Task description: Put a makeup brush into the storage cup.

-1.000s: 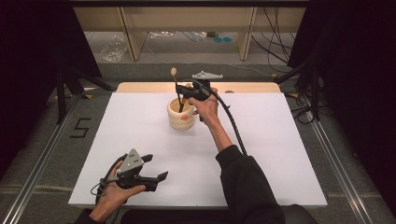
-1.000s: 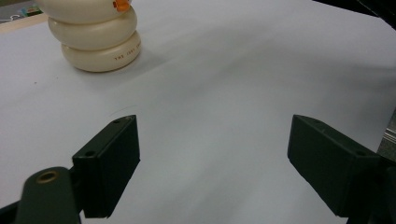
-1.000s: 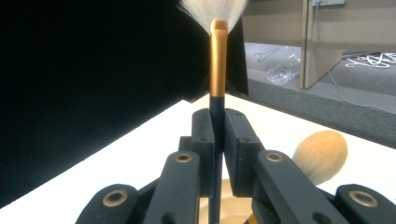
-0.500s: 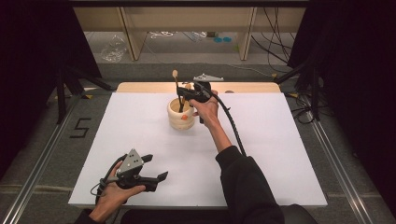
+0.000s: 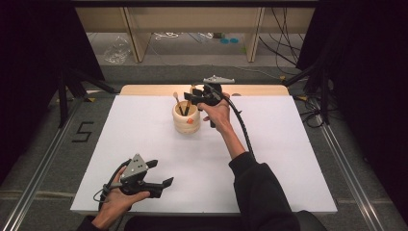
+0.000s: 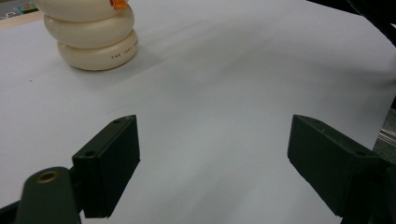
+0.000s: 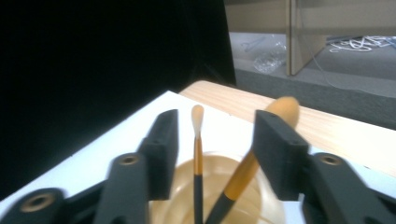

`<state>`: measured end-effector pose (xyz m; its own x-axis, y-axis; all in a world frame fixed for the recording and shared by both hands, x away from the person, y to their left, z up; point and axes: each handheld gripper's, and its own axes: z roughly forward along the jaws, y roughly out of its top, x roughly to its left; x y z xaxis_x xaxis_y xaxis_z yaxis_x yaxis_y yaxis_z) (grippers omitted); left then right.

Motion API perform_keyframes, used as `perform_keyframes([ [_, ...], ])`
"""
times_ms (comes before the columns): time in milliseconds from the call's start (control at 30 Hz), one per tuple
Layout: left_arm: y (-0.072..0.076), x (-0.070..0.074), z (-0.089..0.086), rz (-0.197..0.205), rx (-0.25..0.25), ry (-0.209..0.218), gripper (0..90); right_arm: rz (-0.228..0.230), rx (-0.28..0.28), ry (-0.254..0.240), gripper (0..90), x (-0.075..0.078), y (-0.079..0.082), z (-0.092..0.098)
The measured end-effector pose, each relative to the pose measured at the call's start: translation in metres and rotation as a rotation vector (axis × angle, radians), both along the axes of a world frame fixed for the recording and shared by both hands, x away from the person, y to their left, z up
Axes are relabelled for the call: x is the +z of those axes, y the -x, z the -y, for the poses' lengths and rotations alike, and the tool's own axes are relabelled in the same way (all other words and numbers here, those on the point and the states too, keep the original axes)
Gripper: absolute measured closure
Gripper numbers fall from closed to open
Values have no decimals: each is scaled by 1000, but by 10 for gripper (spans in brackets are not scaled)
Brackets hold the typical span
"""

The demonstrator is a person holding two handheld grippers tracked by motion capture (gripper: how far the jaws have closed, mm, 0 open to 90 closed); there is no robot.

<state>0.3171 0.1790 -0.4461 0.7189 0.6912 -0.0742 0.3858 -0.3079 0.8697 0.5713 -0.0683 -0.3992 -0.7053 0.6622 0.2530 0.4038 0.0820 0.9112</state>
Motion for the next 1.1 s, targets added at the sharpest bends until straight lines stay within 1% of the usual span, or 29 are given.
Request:
perform_keyframes([
  [100, 0, 0, 0, 3, 1, 2, 167, 2, 11, 34, 453, 5, 4, 6],
  [167, -1, -1, 0, 1, -2, 9, 167, 5, 25, 68, 432, 9, 10, 10],
  [233, 0, -1, 0, -8, 10, 8, 167, 16, 23, 69, 419, 12, 14, 16],
  [267, 0, -1, 0, -8, 10, 8, 167, 2, 26, 60, 413, 14, 17, 19],
  [300, 0, -1, 0, -7, 11, 10, 167, -2, 30, 73, 406, 15, 20, 22],
  [333, 0, -1, 0, -7, 11, 10, 167, 9, 30, 82, 402, 16, 22, 25],
  [367, 0, -1, 0, -6, 10, 7, 167, 1, 34, 85, 396, 18, 25, 28],
  [400, 0, -1, 1, -11, 15, 11, 167, 17, 33, 88, 390, 18, 27, 30],
  [500, 0, -1, 1, -11, 17, 10, 167, 19, 41, 101, 364, 22, 34, 36],
  [533, 0, -1, 1, -11, 17, 9, 167, 14, 43, 98, 361, 23, 37, 37],
  [567, 0, -1, 0, -11, 17, 11, 167, 25, 46, 102, 353, 25, 40, 38],
  [600, -1, -1, 0, -6, 13, 7, 166, 26, 46, 101, 348, 26, 43, 39],
  [633, -1, -1, 0, -3, 11, 4, 167, 44, 43, 103, 346, 27, 45, 40],
  [700, 0, -1, 0, -6, 17, 8, 167, 40, 56, 112, 321, 29, 50, 42],
  [733, -1, -1, 0, -7, 13, 16, 167, 38, 51, 121, 313, 31, 53, 43],
  [800, 0, -1, 0, -1, 13, 13, 167, 51, 54, 120, 309, 34, 58, 45],
  [833, -1, -1, -1, 6, 5, 8, 167, 54, 59, 115, 305, 35, 60, 46],
  [900, -1, -1, 0, 5, 5, 8, 167, 70, 51, 116, 304, 37, 63, 48],
  [1000, 0, 0, -1, 6, 10, 5, 167, 77, 48, 108, 305, 40, 68, 50],
  [1033, -1, 0, -1, 7, 10, 4, 167, 69, 47, 110, 305, 40, 70, 50],
  [1067, -1, 0, -1, 8, 10, 5, 167, 80, 49, 110, 305, 41, 70, 51],
  [1100, 0, 0, -1, 8, 10, 5, 167, 78, 45, 108, 306, 41, 72, 51],
])
